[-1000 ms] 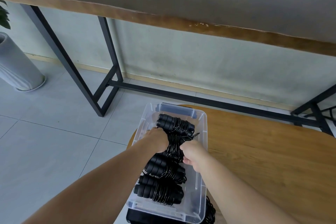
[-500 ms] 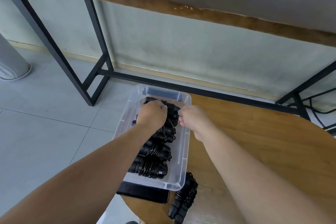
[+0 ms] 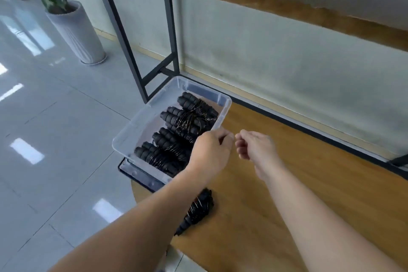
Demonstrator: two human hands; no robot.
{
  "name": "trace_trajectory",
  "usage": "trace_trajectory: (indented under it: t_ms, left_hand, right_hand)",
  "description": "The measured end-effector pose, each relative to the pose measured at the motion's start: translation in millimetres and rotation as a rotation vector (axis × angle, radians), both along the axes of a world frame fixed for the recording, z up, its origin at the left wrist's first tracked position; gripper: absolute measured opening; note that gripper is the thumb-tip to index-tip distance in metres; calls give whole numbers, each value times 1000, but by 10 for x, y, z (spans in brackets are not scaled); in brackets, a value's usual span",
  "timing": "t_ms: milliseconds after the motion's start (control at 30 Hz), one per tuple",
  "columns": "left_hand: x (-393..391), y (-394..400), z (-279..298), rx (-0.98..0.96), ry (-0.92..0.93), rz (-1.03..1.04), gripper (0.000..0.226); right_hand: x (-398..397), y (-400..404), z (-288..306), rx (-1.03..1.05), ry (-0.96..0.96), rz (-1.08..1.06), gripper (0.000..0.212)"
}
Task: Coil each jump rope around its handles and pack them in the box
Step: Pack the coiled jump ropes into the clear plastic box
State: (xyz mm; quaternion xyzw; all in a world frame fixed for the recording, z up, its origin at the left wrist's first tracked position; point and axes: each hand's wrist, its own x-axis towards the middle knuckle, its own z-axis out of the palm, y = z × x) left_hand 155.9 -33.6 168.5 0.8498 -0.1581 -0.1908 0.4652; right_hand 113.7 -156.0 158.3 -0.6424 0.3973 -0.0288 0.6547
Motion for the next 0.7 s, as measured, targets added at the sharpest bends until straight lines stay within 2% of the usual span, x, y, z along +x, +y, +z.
trace_trajectory:
  t_ms: [200, 433, 500, 700]
  left_hand:
    - [-683, -82, -369, -54, 197, 176, 31]
    - [-988, 219, -1013, -167, 622, 678, 22]
    - [-1011, 328, -1151, -182, 641, 810, 21]
    - [-964, 712, -1554, -135, 536, 1110, 18]
  right_hand:
    - [-355, -125, -355, 58, 153, 107, 20]
    - [-356, -27, -1021, 82, 288, 200, 22]
    - [-334, 24, -1165, 75, 318, 238, 22]
    - [-234, 153, -1449, 28, 379, 326, 19]
